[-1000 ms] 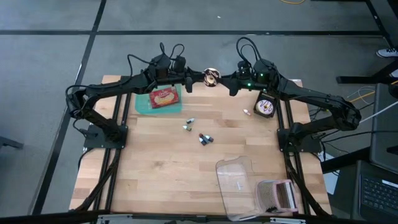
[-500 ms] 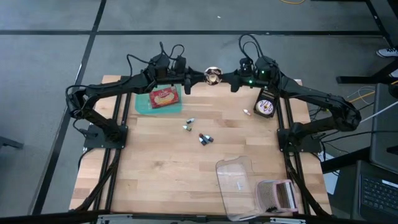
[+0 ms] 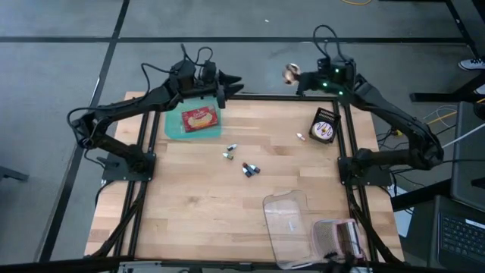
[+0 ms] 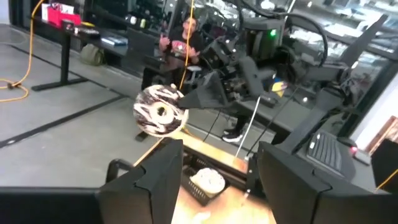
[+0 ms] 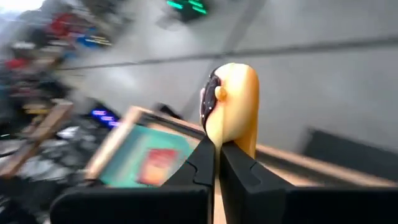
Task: Pick & Place Food Item
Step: Put the black donut into the black bin
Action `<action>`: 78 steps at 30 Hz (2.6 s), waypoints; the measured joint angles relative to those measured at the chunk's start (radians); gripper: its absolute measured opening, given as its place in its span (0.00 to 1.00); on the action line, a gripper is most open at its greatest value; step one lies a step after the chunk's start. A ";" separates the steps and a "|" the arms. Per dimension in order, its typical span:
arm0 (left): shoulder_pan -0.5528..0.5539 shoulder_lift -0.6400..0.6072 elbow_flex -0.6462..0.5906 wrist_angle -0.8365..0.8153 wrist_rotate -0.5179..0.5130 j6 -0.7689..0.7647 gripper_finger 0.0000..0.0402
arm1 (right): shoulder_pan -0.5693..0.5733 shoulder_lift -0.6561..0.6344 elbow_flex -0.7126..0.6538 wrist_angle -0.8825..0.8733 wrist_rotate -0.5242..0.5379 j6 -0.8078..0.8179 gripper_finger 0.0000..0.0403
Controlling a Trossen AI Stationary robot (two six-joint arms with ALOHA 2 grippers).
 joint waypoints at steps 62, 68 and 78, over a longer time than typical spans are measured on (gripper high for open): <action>0.033 -0.005 0.000 -0.060 0.052 -0.051 0.49 | 0.190 -1.176 -0.735 -0.444 0.448 0.644 0.01; 0.033 -0.005 0.000 -0.060 0.052 -0.051 0.49 | 0.190 -1.176 -0.735 -0.525 0.479 0.691 0.01; 0.033 -0.005 0.000 -0.061 0.052 -0.051 0.49 | 0.190 -1.176 -0.735 -0.490 0.502 0.728 0.01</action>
